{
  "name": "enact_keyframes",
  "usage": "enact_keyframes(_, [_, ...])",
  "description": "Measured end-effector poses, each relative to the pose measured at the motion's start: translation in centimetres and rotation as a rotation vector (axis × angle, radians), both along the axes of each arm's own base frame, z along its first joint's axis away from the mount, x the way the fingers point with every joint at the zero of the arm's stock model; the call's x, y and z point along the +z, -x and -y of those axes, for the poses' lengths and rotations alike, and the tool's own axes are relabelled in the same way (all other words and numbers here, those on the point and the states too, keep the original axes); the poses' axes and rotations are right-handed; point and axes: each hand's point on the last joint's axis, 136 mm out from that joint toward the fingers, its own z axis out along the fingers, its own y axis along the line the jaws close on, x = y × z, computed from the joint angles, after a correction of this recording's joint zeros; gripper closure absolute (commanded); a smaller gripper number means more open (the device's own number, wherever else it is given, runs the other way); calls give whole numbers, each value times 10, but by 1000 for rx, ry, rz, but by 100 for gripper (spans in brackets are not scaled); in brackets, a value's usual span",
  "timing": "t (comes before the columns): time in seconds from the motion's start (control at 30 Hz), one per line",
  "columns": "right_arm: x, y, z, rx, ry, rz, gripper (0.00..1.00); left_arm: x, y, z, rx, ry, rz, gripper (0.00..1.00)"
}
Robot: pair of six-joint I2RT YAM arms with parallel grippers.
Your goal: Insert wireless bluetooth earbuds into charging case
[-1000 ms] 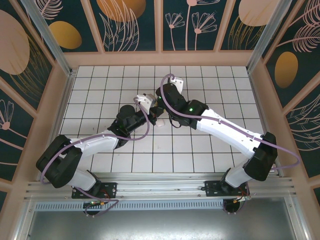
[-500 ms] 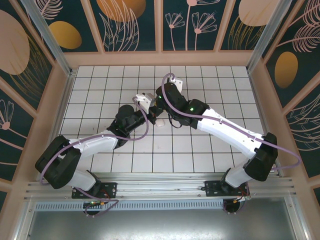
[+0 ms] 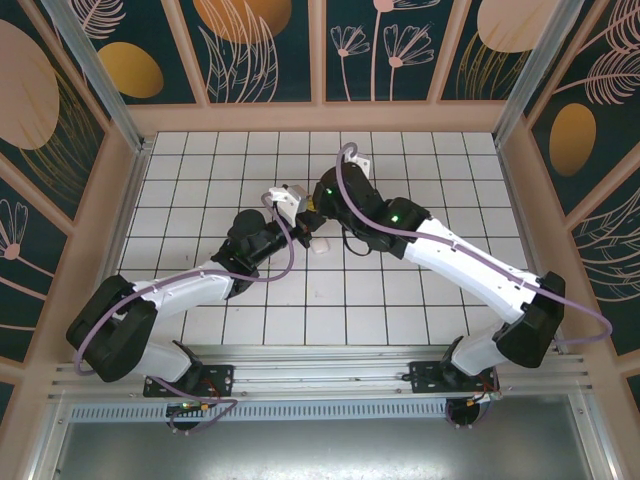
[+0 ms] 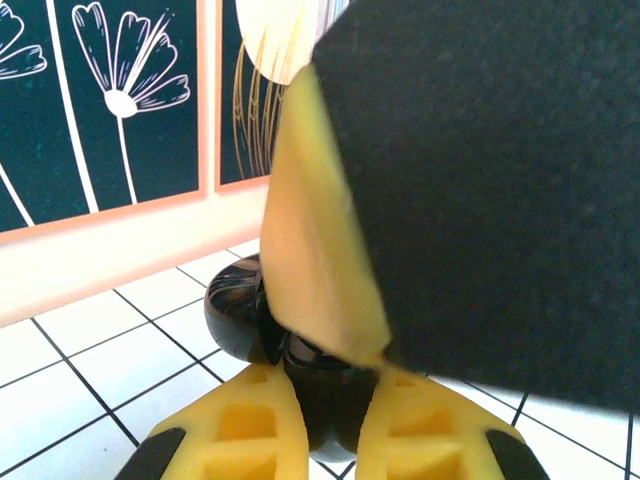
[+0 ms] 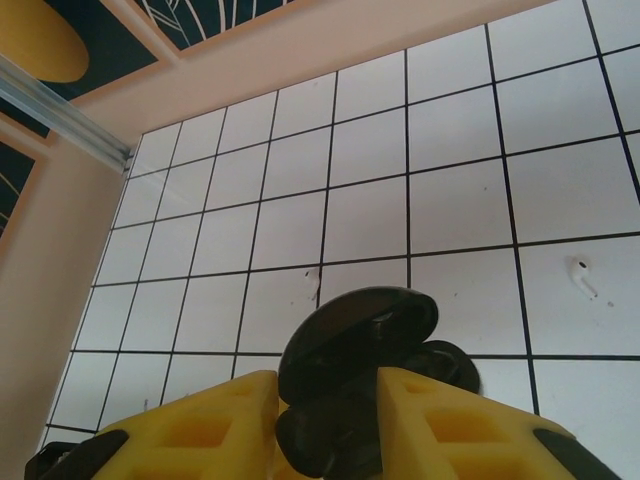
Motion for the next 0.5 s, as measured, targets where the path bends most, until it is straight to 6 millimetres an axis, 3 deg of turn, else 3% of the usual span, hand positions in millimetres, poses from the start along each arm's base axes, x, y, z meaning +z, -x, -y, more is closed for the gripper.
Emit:
enact_keyframes(0.27, [10, 1, 20, -12, -30, -1, 69, 9, 2, 2, -16, 13, 17, 100])
enact_keyframes(0.5, [10, 7, 20, 34, -58, -19, 68, 14, 6, 4, -43, 17, 26, 100])
